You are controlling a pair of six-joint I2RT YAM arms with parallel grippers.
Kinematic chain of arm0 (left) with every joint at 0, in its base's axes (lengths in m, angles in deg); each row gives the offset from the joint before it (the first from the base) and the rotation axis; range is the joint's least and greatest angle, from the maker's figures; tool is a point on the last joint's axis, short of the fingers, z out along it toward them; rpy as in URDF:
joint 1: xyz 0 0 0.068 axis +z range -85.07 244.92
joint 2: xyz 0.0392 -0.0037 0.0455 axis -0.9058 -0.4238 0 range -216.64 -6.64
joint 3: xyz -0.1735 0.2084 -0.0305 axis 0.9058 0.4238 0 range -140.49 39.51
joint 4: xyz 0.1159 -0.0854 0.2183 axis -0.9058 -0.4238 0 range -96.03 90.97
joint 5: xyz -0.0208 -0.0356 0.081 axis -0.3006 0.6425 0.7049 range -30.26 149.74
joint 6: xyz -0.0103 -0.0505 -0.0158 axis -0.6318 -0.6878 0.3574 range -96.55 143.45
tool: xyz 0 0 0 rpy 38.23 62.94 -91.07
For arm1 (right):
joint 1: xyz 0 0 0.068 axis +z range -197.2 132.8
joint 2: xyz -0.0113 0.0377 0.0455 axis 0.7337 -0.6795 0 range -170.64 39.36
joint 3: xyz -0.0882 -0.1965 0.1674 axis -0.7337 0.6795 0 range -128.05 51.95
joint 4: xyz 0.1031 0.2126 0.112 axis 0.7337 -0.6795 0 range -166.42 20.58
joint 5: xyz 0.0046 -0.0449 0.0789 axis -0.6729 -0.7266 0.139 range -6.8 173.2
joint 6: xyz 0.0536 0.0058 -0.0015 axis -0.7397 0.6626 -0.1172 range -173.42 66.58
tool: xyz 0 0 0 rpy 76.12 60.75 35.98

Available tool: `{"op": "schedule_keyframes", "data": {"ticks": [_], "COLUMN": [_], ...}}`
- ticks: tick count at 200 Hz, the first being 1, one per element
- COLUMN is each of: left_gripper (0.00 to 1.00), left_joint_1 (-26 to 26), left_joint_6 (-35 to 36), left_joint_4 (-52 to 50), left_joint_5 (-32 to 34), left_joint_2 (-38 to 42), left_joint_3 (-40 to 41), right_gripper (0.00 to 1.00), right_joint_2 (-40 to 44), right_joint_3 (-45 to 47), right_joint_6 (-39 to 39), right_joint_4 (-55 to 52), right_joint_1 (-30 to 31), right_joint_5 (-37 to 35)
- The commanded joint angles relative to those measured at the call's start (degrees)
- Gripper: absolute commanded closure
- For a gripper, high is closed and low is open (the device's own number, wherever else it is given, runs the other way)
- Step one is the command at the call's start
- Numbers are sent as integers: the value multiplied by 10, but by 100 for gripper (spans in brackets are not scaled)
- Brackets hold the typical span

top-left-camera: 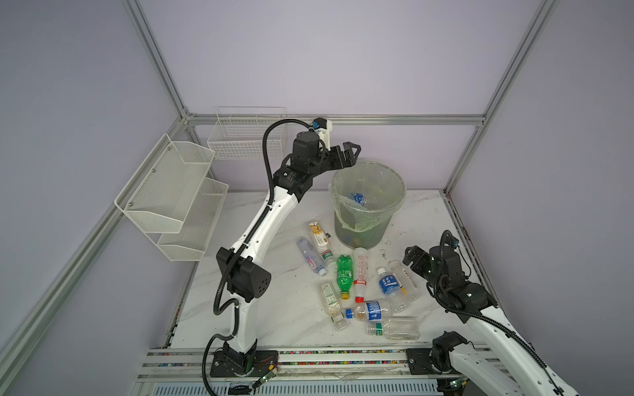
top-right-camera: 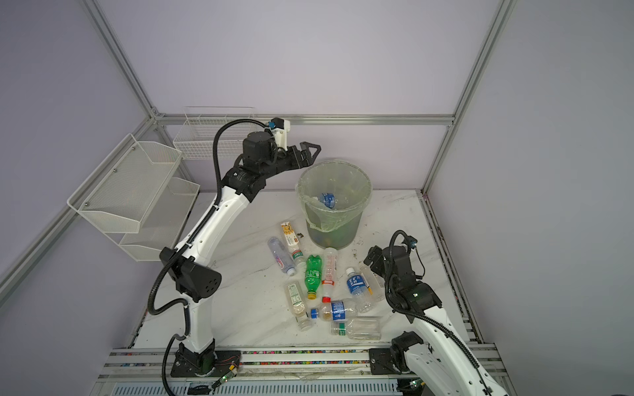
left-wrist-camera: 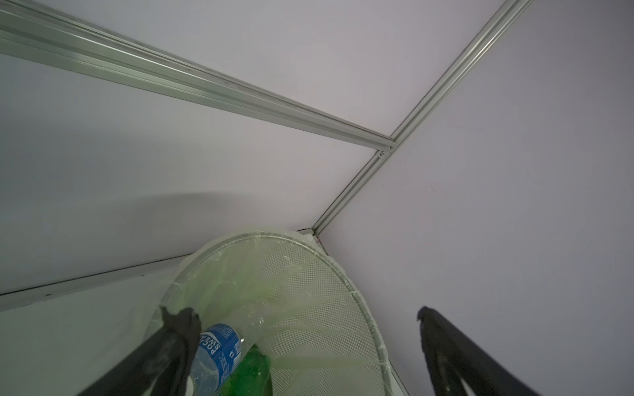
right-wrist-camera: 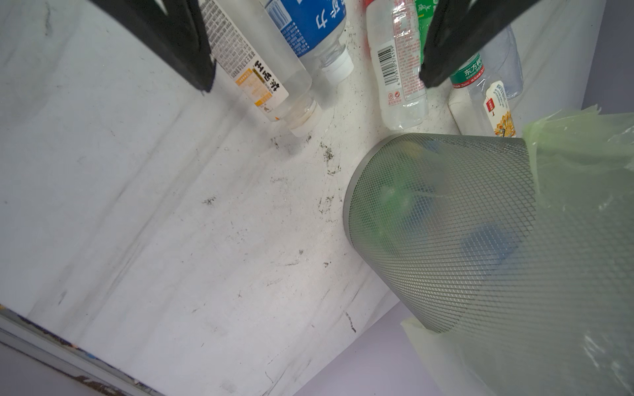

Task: Throw the plastic bottles in the bin
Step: Throw the plastic bottle into the trash bin, then pick up the plastic bottle from the middle-right of the table.

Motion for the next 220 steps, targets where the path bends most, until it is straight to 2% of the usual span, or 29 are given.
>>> {"op": "schedule_keyframes", "data": {"ticks": [1, 30, 86, 123, 175, 220], "left_gripper": [0, 0, 0, 0, 0, 0], "left_joint_1": [4, 8, 47, 75, 118, 166], "left_joint_6": [26, 54, 71, 77, 67, 64], "left_joint_4": [50, 7, -31, -57, -47, -46], "left_joint_5": [24, 36, 101, 91, 107, 55], "left_joint_2": [132, 211, 381, 446, 495, 478], "left_joint_3": [56, 131, 365, 472, 626, 670], "right_gripper": [3, 3, 3, 3, 3, 3], "right_joint_2": [-11, -34, -73, -115, -116, -98], "right_joint_3": [-16, -23, -27, -47, -47, -14], "right_joint_6": [5, 9, 13, 12, 5, -2], "right_joint_4": [1, 6, -11, -37, -54, -39], "right_joint_1": [0, 0, -1, 0, 0, 0], "right_joint_5": [-10, 0, -11, -11, 2, 15]}}
